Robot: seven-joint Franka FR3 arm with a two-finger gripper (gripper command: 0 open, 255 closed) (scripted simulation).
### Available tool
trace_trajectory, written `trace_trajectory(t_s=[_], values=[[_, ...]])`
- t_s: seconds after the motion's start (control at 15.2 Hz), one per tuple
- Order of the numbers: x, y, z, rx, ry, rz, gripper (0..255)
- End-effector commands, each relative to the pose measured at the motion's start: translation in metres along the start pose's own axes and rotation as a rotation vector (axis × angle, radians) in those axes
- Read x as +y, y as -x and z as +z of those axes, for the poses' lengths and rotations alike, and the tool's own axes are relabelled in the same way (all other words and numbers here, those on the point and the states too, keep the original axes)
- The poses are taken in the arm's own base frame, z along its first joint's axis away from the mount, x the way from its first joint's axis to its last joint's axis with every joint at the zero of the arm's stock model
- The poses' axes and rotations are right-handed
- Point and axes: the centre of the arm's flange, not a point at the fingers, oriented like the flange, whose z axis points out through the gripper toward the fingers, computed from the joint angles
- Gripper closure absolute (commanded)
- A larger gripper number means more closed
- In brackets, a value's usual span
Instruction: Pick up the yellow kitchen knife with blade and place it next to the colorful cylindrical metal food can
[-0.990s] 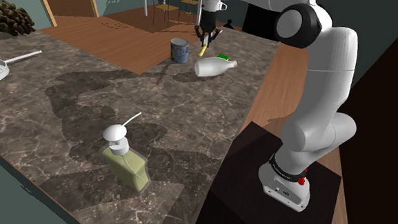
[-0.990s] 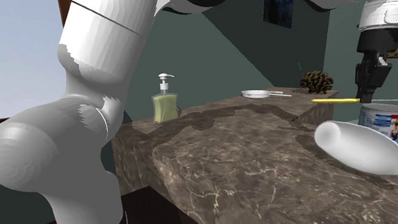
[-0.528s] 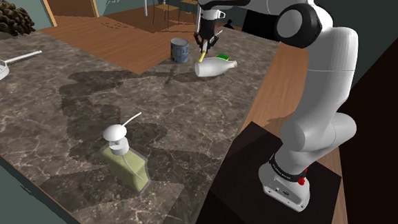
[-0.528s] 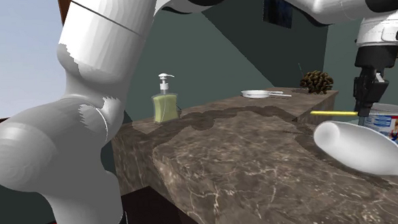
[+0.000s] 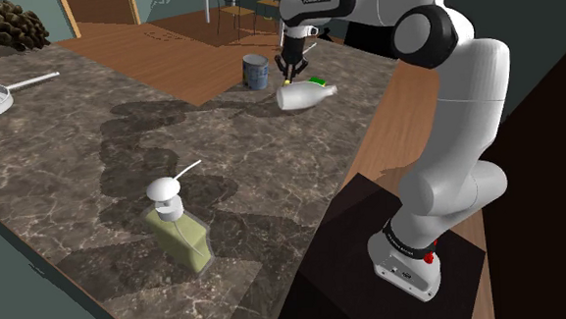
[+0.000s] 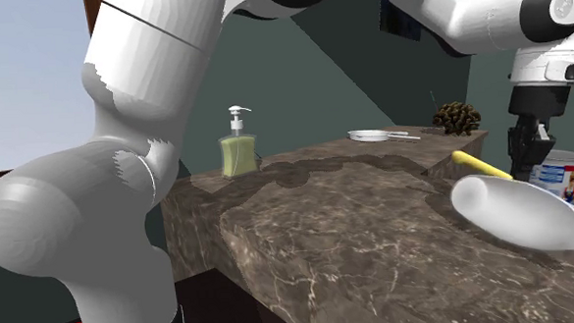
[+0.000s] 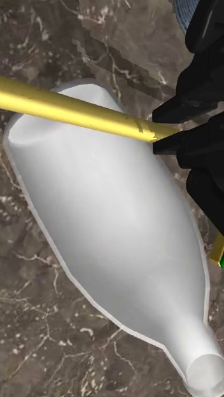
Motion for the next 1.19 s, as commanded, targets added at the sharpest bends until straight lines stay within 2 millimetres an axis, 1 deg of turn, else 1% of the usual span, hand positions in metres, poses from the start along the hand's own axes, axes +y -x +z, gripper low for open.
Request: trace_trajectory(t_s=[0.0,0.59,0.66,1.12], values=[[0.002,-0.002,0.022,-0.017,0.013,0.002,255],[0.001,-0.004,0.069,-0.017,0.013,0.002,255],[0.001,-0.005,0.078,-0.017,0.013,0.002,255],[0.001,-0.005,0.078,-0.017,0.013,0.002,255]])
